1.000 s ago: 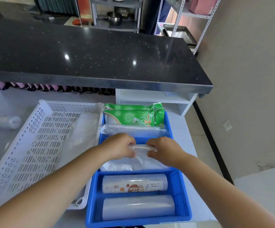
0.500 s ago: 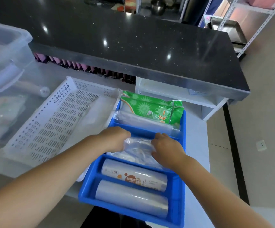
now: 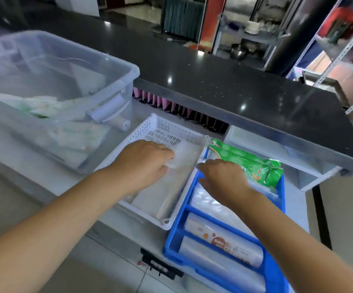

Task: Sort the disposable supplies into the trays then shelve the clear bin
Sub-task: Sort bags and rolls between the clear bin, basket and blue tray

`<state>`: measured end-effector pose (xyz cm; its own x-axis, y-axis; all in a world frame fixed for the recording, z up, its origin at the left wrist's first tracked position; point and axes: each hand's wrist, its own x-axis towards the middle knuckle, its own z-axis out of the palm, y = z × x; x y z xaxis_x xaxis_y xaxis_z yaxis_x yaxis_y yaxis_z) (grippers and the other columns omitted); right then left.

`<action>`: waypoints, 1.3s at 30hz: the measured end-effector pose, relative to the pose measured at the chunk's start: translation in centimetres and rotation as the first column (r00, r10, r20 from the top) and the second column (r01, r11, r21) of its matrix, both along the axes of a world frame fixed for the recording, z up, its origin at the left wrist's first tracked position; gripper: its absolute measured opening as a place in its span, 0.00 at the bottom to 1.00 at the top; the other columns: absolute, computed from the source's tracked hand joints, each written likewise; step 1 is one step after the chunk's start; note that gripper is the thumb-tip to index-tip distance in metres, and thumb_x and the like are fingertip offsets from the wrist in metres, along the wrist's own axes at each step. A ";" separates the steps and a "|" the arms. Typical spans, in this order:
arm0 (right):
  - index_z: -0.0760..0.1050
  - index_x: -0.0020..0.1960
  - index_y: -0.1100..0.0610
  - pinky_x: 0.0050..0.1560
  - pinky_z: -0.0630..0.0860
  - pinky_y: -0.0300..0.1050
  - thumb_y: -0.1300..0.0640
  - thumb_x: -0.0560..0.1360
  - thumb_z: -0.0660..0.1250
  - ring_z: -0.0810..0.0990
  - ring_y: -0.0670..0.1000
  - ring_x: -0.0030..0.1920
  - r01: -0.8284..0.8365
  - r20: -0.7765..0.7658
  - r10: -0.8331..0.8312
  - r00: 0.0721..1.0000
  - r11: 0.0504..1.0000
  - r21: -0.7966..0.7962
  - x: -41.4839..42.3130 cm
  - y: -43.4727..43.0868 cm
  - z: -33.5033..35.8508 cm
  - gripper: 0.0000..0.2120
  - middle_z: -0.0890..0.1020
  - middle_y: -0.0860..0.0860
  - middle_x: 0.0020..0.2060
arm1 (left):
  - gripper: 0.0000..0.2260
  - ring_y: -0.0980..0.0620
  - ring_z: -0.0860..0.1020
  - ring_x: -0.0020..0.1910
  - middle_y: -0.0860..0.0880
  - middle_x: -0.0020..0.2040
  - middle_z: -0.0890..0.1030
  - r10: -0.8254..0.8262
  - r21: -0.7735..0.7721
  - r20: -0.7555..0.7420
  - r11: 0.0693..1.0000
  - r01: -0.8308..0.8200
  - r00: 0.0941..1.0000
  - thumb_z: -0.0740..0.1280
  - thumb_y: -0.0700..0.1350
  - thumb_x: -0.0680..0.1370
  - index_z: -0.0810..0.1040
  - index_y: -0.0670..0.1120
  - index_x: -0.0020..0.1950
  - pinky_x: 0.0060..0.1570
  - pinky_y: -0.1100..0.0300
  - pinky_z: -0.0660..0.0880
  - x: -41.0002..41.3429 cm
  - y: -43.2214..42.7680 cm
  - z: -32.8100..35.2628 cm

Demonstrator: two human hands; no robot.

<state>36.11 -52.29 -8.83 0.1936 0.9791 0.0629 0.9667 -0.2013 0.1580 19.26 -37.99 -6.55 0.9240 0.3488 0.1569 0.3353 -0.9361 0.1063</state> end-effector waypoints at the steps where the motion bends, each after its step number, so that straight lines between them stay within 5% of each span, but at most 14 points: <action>1: 0.74 0.58 0.52 0.42 0.73 0.46 0.50 0.75 0.59 0.79 0.57 0.50 -0.016 0.003 0.015 1.000 0.999 0.029 -1.7 1.5 1.0 0.13 0.80 0.51 0.50 | 0.11 0.50 0.76 0.50 0.53 0.51 0.81 0.006 0.044 0.049 0.999 -0.008 0.999 0.62 0.48 0.75 0.78 0.50 0.54 0.46 0.57 0.72 -1.8 0.9 0.8; 4: 0.75 0.56 0.52 0.42 0.74 0.47 0.51 0.75 0.59 0.79 0.57 0.49 -0.068 0.017 0.066 0.998 0.990 0.121 -7.8 6.0 4.0 0.13 0.81 0.51 0.48 | 0.09 0.50 0.77 0.47 0.53 0.46 0.81 -0.008 0.168 0.172 0.986 -0.022 0.985 0.62 0.49 0.75 0.79 0.50 0.51 0.44 0.59 0.66 -7.6 3.7 3.5; 9: 0.76 0.51 0.51 0.33 0.68 0.44 0.52 0.77 0.56 0.79 0.54 0.43 -0.102 0.108 0.079 0.991 0.968 0.228 -17.2 14.0 7.7 0.11 0.81 0.49 0.42 | 0.08 0.44 0.79 0.46 0.49 0.44 0.83 0.052 0.231 0.288 0.965 -0.122 0.956 0.66 0.46 0.73 0.82 0.47 0.49 0.47 0.53 0.73 -16.8 9.8 6.9; 13: 0.77 0.49 0.52 0.34 0.72 0.42 0.54 0.77 0.54 0.79 0.54 0.39 -0.104 0.128 0.070 0.989 0.953 0.285 -22.4 18.9 9.6 0.13 0.81 0.49 0.40 | 0.05 0.42 0.80 0.40 0.46 0.39 0.83 0.093 0.255 0.330 0.949 -0.184 0.939 0.71 0.41 0.69 0.83 0.44 0.44 0.40 0.54 0.74 -22.7 14.9 7.8; 25: 0.79 0.48 0.54 0.33 0.75 0.46 0.55 0.75 0.59 0.80 0.57 0.43 -0.164 0.141 0.128 0.982 0.946 0.279 -23.6 31.6 10.0 0.10 0.82 0.51 0.42 | 0.05 0.42 0.80 0.41 0.47 0.41 0.84 0.174 0.193 0.390 0.945 -0.265 0.904 0.70 0.41 0.71 0.83 0.46 0.45 0.35 0.56 0.72 -26.6 30.2 6.6; 34: 0.77 0.45 0.55 0.26 0.59 0.38 0.56 0.75 0.60 0.77 0.57 0.34 -0.305 0.206 0.280 0.937 0.947 0.102 -20.2 45.9 9.4 0.08 0.79 0.51 0.36 | 0.06 0.42 0.80 0.47 0.47 0.46 0.85 0.253 0.191 0.336 0.925 -0.329 0.907 0.70 0.41 0.71 0.84 0.47 0.47 0.41 0.51 0.75 -25.9 43.7 7.1; 39: 0.75 0.47 0.56 0.32 0.71 0.44 0.59 0.76 0.58 0.78 0.56 0.38 -0.255 0.174 0.275 0.946 0.959 -0.126 -19.3 52.9 5.9 0.07 0.79 0.51 0.38 | 0.05 0.43 0.80 0.44 0.48 0.44 0.84 0.211 0.181 0.291 0.946 -0.270 0.933 0.70 0.40 0.70 0.83 0.47 0.44 0.39 0.51 0.77 -25.6 48.5 6.6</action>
